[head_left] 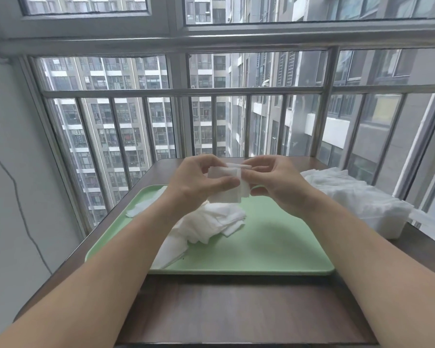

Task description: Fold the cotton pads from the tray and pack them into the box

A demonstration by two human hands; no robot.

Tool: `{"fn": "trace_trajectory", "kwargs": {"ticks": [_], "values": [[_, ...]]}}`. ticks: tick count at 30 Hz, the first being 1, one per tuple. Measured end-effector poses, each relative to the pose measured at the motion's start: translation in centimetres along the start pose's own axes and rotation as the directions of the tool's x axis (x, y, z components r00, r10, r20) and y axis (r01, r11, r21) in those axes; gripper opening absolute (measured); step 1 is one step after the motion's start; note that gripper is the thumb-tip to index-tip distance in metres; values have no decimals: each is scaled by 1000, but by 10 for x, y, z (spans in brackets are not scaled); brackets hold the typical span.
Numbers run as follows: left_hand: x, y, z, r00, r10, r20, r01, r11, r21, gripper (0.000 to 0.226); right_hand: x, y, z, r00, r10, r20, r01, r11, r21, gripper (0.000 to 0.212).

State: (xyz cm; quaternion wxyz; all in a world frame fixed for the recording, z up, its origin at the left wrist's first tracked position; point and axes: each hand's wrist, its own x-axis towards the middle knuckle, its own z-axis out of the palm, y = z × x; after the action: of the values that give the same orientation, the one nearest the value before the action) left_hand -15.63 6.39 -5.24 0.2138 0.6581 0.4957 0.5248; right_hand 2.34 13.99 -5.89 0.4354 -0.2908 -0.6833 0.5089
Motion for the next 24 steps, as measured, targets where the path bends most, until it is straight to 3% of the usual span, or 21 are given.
{"fn": "trace_trajectory", "kwargs": {"ticks": [5,15,24], "values": [[2,-2,1,999,-1,-39,0,1000,-30,13,0,0,-2,1000,-13,27,12,1000,21,21],[2,-2,1,999,34,22,-34,999,32,10,2,3,-3,998,-1,55,-2,998,56,43],[3,-6,2,999,42,-27,-39,994,102,20,0,0,-3,981,-14,195,-1,997,73,37]]}}
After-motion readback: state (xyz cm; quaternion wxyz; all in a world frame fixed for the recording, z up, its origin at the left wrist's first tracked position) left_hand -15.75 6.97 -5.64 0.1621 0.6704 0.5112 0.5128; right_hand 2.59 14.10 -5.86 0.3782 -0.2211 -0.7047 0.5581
